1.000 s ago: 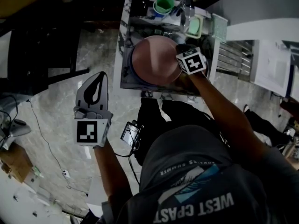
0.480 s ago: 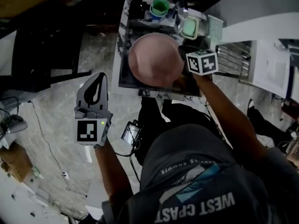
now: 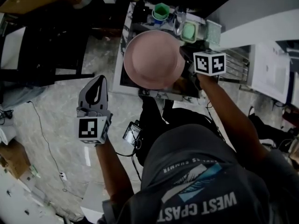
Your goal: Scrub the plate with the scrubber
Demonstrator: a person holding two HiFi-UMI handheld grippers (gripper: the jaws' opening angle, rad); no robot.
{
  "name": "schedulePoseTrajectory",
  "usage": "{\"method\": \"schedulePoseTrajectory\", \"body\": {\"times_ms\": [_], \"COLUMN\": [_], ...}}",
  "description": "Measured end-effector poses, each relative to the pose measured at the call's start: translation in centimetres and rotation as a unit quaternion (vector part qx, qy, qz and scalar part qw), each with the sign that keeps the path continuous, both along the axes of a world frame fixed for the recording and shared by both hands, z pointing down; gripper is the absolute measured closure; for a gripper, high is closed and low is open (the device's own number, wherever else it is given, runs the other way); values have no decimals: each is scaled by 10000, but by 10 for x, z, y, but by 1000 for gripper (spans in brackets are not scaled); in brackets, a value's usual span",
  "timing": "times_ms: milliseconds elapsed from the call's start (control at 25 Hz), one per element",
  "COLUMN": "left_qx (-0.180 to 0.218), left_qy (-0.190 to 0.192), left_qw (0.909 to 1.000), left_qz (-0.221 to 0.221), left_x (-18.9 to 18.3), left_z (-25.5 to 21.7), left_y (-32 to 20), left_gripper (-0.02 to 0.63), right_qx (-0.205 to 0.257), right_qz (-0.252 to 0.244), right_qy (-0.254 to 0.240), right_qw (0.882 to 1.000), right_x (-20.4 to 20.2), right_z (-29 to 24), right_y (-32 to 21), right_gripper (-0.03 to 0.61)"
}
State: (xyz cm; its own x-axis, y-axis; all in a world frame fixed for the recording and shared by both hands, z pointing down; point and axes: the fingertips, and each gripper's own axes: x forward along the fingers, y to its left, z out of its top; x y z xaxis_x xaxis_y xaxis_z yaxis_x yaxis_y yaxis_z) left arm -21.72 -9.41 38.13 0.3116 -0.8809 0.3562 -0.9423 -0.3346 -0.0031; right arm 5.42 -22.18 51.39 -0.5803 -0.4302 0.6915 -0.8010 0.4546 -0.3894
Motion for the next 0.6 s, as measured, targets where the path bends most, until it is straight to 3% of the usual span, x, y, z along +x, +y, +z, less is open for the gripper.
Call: {"method": "schedulePoseTrajectory", "body": {"times_ms": [280,600], "left_qx": [-161,-379], "left_qy": [26,74], "left_qw": [9997,9983], "left_qz": [-185,-430], "left_x": [-8,-27], "left_z": [15,37], "left_y": [16,34], "left_gripper": [612,612], "right_qx": [-376,-739], "right_qz": [-177,-601], "right_qy": [-402,-489], "right_qw": [9983,9943], "right_x": [-31,-79], "right_z": [-2,14], "right_y": [12,32], "right_gripper": [541,540]}}
